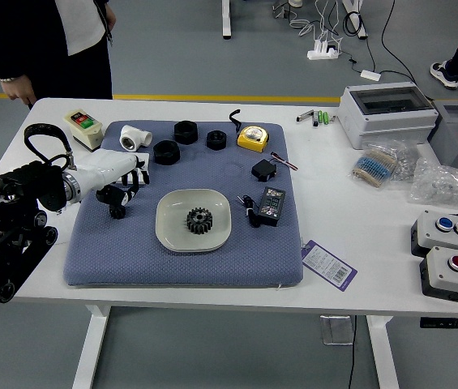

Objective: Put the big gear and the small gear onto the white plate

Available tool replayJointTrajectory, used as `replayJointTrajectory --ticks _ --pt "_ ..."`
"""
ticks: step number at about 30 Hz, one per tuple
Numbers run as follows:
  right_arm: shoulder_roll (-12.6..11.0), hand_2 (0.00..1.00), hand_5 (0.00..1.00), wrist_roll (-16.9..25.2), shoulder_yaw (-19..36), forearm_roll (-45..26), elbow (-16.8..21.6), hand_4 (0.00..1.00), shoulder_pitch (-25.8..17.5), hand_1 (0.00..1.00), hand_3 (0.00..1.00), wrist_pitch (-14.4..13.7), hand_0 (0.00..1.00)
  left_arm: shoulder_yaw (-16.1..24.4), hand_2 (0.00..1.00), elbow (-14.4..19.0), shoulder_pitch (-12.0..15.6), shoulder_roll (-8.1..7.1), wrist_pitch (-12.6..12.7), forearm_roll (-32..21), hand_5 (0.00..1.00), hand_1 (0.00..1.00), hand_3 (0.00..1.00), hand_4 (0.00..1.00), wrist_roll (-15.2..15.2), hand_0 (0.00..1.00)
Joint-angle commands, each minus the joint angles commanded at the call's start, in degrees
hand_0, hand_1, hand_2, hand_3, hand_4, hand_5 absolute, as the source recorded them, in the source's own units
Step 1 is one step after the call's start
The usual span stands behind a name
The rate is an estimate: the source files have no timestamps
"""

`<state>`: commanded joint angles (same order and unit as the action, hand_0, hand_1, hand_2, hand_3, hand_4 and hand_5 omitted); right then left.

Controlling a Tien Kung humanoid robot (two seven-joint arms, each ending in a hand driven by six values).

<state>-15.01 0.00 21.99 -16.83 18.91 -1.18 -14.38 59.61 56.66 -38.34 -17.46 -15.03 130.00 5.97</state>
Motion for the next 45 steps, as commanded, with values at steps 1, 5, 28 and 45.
replayJointTrajectory --ticks 1,5,28,45 --pt "0.00 0.784 0.700 0.01 0.04 0.02 0.00 0.845 0.01 0.735 0.617 -0.01 0.708 0.01 0.551 0.06 0.04 -0.08 -0.39 0.00 0.002 0.499 0.629 0.523 -0.11 0.394" --pt "0.00 0.784 0.701 0.03 0.14 0.01 0.00 0.845 0.01 0.735 0.617 -0.03 0.705 0.22 0.655 0.52 0.22 -0.43 -1.61 0.00 0.002 0.596 0.707 0.791 -0.28 0.461" --pt "-0.07 0.784 0.700 0.04 0.15 0.06 0.02 0.843 0.24 0.734 0.615 -0.07 0.706 -1.40 0.691 -3.00 -0.82 -0.55 -1.56 0.00 0.002 0.636 0.796 0.922 -0.15 0.512" --pt "0.08 0.784 0.700 0.09 -0.36 -0.26 -0.03 0.842 -0.18 0.734 0.615 -0.09 0.706 -1.79 0.575 -6.98 -0.96 -0.43 -1.06 0.00 0.002 0.518 0.650 0.823 0.52 0.461"
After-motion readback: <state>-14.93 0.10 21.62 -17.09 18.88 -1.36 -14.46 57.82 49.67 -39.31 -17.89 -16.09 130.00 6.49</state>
